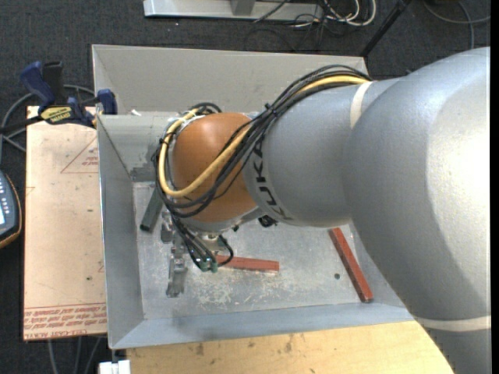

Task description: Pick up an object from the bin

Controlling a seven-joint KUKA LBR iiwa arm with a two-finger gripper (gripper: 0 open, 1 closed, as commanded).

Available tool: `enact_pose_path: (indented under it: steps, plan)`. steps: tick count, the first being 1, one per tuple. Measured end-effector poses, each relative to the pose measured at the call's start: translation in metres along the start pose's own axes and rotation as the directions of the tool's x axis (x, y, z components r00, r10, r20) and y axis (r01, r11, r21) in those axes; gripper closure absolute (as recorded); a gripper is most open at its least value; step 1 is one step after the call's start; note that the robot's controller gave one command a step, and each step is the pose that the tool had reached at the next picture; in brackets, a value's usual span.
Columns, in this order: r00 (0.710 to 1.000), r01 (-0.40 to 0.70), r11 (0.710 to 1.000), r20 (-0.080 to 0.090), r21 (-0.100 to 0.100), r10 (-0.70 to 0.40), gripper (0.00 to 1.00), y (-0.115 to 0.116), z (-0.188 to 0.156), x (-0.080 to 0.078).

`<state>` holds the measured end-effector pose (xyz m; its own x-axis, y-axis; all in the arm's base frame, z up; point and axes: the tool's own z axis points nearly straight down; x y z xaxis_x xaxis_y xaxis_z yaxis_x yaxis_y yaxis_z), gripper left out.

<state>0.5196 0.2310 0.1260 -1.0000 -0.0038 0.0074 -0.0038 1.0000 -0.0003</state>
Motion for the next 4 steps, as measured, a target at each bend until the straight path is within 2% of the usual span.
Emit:
enact_pose_path:
  steps: [1,2,3,4]
  plan:
    - [0.994,0.112,0.994,0.015,0.001,-0.112,0.0,-0.065,-0.061,-0.033]
    - [0.99,0.141,0.99,0.005,-0.001,-0.141,0.0,-0.072,0.058,-0.081]
    - [0.99,0.141,0.99,0.011,-0.001,-0.141,1.0,-0.071,0.054,-0.081]
    - [0.972,0.236,0.972,0.02,0.001,-0.236,1.0,-0.077,-0.099,-0.079]
